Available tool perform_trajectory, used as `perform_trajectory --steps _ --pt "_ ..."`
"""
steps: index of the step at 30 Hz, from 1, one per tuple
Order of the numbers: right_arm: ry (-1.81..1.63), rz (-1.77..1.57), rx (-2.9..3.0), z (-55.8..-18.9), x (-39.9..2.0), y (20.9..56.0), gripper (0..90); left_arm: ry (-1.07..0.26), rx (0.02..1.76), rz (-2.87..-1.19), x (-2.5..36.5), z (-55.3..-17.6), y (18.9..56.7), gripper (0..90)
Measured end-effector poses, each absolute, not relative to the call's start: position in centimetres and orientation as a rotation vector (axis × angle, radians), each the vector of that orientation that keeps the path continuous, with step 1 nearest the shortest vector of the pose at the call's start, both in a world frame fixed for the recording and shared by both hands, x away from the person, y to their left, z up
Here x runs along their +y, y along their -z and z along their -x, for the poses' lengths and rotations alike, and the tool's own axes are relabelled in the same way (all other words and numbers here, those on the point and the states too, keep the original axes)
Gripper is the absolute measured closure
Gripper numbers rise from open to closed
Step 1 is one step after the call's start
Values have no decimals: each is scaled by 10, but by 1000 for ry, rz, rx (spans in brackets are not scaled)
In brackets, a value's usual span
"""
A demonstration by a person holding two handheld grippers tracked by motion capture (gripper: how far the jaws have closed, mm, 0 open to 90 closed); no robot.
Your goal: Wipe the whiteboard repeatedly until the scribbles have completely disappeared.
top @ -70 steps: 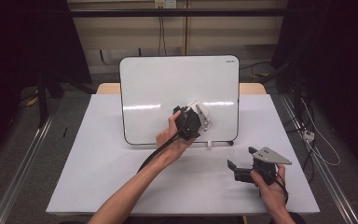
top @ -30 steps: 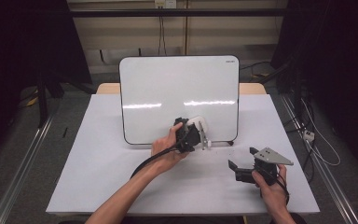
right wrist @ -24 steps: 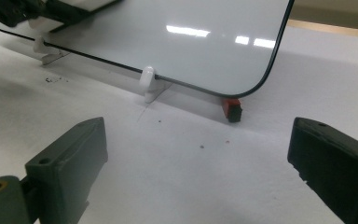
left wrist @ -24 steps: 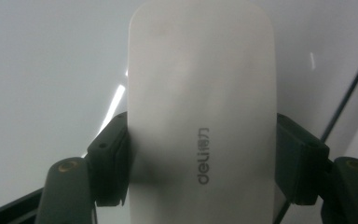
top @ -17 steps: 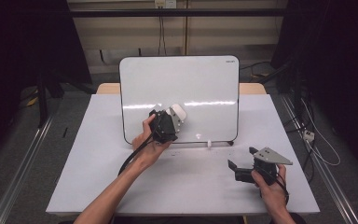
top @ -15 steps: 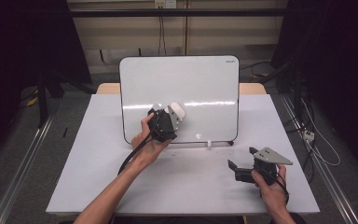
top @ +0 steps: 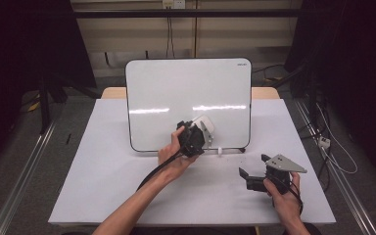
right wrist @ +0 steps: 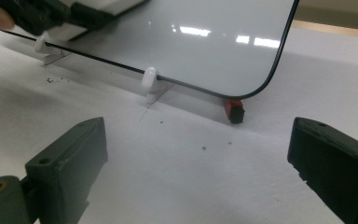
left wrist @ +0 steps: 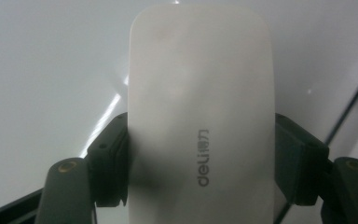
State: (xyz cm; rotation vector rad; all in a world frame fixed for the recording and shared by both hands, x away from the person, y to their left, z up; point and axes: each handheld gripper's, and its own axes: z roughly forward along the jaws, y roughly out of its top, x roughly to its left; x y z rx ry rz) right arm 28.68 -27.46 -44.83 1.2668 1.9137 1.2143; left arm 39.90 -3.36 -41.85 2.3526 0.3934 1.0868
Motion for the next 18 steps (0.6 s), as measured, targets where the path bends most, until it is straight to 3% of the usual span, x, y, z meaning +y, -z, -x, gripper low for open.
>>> perform_trajectory --steps 6,18 --pt "-1217 -1266 1915 -287 -275 449 45 -1110 347 -2380 -31 -398 419 311" --pt "-1214 -1271 1914 -287 -275 449 44 -1093 445 -2347 -2 -406 411 312"
